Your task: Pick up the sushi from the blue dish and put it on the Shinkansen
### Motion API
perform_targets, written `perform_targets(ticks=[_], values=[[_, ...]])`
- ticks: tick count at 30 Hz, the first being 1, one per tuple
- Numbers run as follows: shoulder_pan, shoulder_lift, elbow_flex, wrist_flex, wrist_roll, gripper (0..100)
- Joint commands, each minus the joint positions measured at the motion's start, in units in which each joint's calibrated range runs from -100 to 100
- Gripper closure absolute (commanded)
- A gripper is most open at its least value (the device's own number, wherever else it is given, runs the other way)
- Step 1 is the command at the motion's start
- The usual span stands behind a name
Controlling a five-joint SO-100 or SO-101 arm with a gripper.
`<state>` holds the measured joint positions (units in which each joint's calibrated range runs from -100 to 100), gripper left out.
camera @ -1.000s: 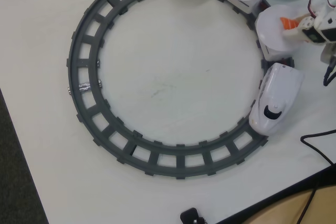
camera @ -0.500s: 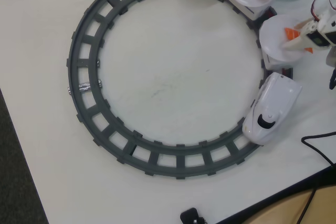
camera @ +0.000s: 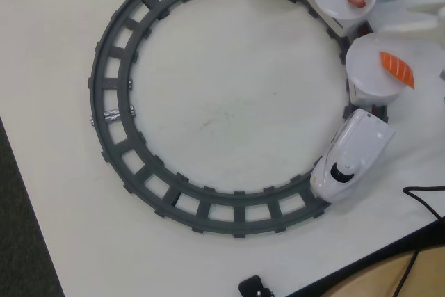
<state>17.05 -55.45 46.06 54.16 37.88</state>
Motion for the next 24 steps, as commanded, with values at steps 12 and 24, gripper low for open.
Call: perform_targets(ticks=[12,24], values=[[31.1,-24.8,14.7,10.2,-40.5,70],[36.9,-43.4,41.6,10.4,-40.4,70]])
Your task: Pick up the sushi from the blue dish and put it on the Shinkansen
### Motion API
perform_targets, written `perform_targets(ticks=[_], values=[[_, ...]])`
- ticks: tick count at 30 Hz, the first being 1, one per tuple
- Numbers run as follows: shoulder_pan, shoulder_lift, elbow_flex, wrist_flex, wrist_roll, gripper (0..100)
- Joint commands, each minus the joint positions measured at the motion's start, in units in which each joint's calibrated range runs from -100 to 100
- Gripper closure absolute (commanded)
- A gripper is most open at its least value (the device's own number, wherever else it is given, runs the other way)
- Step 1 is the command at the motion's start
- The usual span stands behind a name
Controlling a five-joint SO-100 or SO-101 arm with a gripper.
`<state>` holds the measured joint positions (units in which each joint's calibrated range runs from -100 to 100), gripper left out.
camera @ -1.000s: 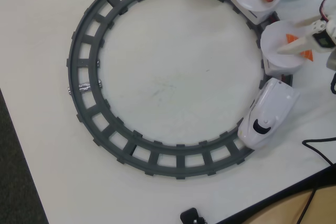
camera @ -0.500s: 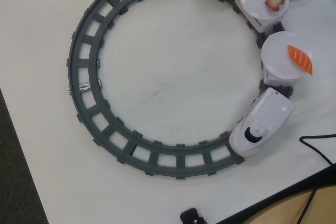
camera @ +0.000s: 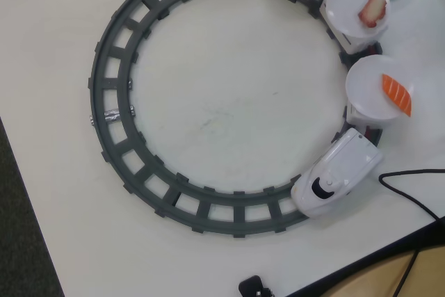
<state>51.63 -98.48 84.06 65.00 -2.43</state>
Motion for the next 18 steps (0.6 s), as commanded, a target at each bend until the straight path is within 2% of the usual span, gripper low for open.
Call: perform_targets(ticks=[1,5,18], values=[[2.8,-0.2,5.2,-0.5,-0.1,70],[3.0,-0.1,9.7,0.0,0.0,70],[3.0,-0.2,9.6,0.0,0.0,70]])
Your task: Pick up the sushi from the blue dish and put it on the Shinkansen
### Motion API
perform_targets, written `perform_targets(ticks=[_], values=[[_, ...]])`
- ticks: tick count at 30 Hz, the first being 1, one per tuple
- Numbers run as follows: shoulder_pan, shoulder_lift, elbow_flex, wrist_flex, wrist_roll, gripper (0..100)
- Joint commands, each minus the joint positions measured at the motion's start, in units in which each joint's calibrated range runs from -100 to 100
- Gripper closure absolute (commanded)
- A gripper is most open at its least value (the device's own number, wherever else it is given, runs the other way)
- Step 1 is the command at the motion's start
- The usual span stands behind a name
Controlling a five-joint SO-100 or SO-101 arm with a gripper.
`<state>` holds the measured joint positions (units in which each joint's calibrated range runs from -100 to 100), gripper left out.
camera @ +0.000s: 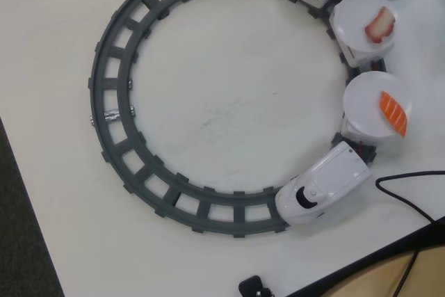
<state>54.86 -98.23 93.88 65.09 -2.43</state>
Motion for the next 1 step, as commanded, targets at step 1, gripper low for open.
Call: perform_targets(ticks=[1], values=[[-0.2,-0.4,-0.3,-0.1,0.0,70]])
